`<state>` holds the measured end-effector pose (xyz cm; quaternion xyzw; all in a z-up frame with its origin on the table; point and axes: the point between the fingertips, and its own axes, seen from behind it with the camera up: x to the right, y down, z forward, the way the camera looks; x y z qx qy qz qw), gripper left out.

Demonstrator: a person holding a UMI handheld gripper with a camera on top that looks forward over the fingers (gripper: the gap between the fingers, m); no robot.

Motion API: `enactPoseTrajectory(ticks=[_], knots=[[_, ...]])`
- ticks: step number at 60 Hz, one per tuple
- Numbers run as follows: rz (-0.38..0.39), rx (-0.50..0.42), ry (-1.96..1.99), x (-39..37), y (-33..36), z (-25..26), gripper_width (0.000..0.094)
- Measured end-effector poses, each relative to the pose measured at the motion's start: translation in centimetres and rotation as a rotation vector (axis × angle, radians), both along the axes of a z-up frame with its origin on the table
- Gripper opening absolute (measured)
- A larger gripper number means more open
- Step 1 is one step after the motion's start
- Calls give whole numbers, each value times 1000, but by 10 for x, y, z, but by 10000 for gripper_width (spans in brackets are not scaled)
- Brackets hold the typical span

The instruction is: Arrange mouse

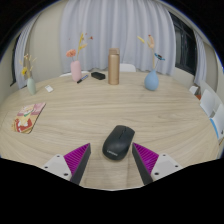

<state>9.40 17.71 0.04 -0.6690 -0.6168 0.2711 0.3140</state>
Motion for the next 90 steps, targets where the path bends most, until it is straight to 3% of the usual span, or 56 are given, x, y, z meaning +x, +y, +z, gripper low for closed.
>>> enactPoseTrajectory(ticks=[10, 23, 26, 30, 32, 43, 56, 67, 79, 90], knots=[[-36, -19, -10, -28, 2, -8, 867], [-20, -21, -10, -56, -5, -14, 856], [-11, -8, -6, -62, -5, -14, 801], [0, -12, -6, -66, -9, -14, 649], [0, -3, -5, -68, -8, -15, 486], [30, -1, -28, -70, -24, -6, 358], [65, -29, 55, -113, -114, 85, 346], [159, -104, 116, -161, -254, 132, 345], [221, -130, 77, -177, -387, 81, 344], [254, -86, -11, -162, -436, 11, 377]])
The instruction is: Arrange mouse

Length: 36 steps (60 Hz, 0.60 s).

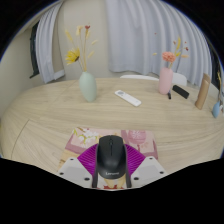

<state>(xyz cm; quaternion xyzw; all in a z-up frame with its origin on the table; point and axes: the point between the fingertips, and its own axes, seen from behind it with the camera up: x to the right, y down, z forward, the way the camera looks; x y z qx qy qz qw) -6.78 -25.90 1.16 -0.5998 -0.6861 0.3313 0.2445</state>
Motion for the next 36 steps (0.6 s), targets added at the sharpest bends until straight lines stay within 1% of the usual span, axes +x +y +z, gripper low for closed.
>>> enactPoseTrajectory(ticks=[4, 7, 11, 12, 13, 14, 15, 16, 18, 23, 32, 36], knots=[[-12, 39, -17, 7, 1, -16, 403], [-16, 47, -28, 13, 1, -23, 447], [-4, 67, -7, 13, -1, -23, 513], [0, 70, -10, 14, -2, -24, 568], [7, 69, -14, 16, -3, -24, 646], [12, 68, -19, 17, -4, -24, 733], [18, 67, -27, 19, -5, -23, 844], [22, 62, -31, 21, -5, -21, 871], [22, 55, -35, 24, -3, -17, 825], [15, 52, -20, 38, 10, 8, 860], [32, 66, -29, 94, 49, 54, 856], [24, 68, -31, 122, 76, 72, 856]])
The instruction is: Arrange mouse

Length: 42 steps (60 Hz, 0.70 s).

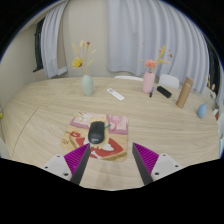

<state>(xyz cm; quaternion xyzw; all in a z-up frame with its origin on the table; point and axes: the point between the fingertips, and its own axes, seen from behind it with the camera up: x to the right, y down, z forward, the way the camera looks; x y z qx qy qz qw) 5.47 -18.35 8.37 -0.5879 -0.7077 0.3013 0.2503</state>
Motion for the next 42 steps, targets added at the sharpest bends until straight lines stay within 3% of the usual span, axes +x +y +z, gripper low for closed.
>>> enactPoseTrajectory(ticks=[11, 30, 42], knots=[[-55, 31, 10, 72, 75, 31, 859], [-188, 37, 13, 166, 166, 30, 859], [-177, 52, 6, 215, 188, 26, 859]])
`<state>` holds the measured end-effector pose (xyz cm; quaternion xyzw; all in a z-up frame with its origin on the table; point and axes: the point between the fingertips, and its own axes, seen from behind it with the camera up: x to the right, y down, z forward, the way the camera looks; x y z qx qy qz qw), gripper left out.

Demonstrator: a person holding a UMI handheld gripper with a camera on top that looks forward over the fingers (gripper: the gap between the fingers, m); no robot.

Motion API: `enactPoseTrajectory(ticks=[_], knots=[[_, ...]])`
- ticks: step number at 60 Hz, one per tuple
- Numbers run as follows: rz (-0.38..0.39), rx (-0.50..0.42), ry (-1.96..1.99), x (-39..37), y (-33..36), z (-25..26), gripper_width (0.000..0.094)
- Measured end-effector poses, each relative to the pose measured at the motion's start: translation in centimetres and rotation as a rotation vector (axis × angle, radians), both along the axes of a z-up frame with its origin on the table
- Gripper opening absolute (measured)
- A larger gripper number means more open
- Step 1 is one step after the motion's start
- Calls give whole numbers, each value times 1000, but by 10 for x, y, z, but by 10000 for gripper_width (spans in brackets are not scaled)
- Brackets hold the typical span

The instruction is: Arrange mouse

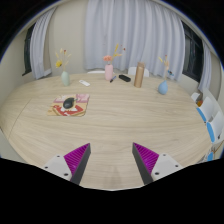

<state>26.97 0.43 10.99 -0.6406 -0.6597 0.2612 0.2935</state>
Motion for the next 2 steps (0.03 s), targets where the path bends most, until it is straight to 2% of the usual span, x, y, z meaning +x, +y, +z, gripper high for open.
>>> enactPoseTrajectory(ticks=[2], knots=[[3, -1, 3, 6, 1, 1, 859]])
